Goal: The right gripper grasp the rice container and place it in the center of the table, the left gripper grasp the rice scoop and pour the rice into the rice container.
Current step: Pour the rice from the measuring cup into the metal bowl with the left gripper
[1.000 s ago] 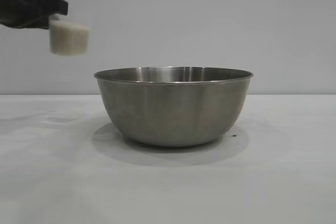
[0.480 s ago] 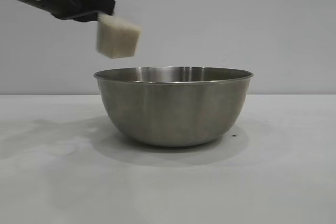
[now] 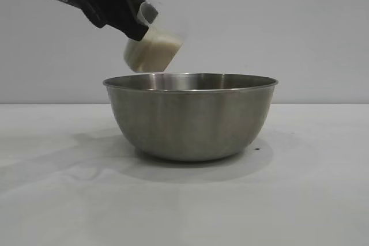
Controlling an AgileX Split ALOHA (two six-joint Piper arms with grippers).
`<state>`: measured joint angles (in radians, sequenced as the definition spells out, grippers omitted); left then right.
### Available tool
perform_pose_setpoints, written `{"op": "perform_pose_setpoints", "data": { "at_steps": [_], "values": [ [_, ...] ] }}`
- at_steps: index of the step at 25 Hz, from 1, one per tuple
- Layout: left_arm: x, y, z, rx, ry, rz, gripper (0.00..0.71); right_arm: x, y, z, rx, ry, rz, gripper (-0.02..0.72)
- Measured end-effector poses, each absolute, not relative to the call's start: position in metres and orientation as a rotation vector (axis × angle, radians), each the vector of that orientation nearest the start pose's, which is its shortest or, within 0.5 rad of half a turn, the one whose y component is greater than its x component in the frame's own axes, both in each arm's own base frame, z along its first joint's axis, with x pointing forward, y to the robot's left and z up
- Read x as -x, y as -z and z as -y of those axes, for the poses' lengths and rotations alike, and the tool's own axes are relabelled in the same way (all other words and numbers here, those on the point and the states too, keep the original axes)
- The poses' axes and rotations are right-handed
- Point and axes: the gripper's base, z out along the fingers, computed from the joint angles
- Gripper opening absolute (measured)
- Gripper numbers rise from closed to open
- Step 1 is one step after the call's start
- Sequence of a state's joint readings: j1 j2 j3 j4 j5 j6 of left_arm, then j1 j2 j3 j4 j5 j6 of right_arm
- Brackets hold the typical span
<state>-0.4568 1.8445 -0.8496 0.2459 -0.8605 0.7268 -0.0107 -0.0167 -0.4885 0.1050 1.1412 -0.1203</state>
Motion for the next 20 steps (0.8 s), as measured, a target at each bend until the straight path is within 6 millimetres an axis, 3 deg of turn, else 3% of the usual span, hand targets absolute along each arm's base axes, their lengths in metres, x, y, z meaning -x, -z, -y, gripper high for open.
{"op": "perform_pose_setpoints", "data": {
  "at_steps": [8, 20],
  "values": [
    [-0.325, -0.198, 0.187, -1.247, -0.349, -1.012, 0.000, 0.010, -0.268, -0.009, 0.126, -0.049, -2.111, 0.475],
    [-0.324, -0.209, 0.188, -1.253, -0.577, -0.751, 0.000, 0.010, -0.268, -0.009, 0.126, -0.049, -2.111, 0.475]
  ]
}}
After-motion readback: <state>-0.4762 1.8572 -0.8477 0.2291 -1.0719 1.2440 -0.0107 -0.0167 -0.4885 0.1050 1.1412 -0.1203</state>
